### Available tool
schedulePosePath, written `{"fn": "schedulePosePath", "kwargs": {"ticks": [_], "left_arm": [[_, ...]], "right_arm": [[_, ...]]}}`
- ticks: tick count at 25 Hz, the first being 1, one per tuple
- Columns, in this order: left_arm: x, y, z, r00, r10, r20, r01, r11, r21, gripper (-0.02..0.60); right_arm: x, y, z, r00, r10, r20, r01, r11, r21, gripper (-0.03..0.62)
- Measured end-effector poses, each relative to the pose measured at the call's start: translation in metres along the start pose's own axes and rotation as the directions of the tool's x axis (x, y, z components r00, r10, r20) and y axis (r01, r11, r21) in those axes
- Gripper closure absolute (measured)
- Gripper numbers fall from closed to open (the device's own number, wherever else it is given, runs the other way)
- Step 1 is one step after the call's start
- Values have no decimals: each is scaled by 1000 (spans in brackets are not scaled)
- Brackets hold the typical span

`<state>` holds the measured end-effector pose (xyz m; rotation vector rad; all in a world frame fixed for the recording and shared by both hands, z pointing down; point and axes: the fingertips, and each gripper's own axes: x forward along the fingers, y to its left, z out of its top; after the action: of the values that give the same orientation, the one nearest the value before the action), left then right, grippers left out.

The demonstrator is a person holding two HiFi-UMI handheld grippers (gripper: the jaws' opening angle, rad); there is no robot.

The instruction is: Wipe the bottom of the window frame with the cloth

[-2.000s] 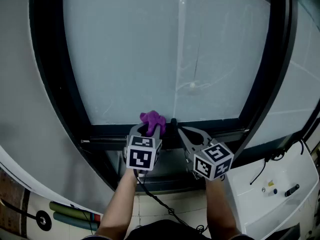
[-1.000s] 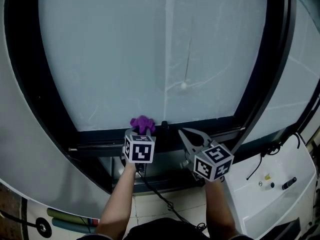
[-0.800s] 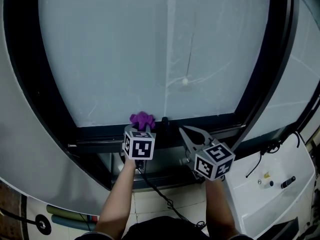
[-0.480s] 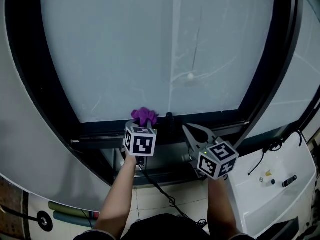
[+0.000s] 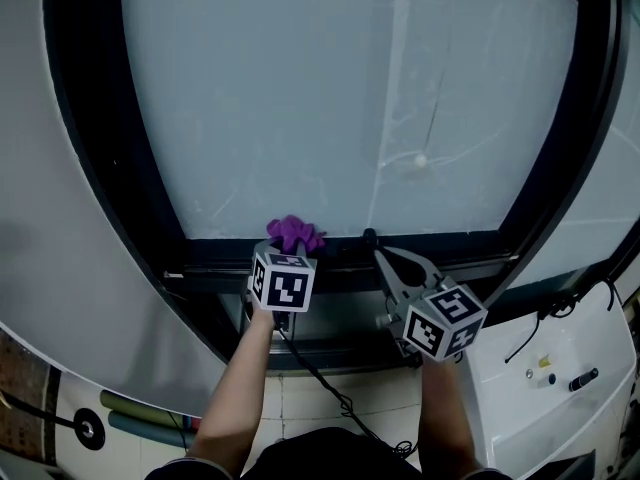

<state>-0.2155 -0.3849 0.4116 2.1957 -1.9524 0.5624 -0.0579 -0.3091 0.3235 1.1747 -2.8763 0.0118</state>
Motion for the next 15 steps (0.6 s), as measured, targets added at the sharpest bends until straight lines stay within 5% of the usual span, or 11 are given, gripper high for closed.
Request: {"fn": "schedulePosePath", "kwargs": {"ticks": [10, 15], "left_arm": [[-15, 56, -16, 998, 62, -16, -63, 998, -24, 499], [-24, 82, -23, 995, 95, -26, -96, 995, -28, 499]], "right_arm": [[18, 13, 1, 998, -58, -24, 57, 997, -45, 580], [24, 35, 17, 1000, -22, 17, 23, 998, -64, 580]]}}
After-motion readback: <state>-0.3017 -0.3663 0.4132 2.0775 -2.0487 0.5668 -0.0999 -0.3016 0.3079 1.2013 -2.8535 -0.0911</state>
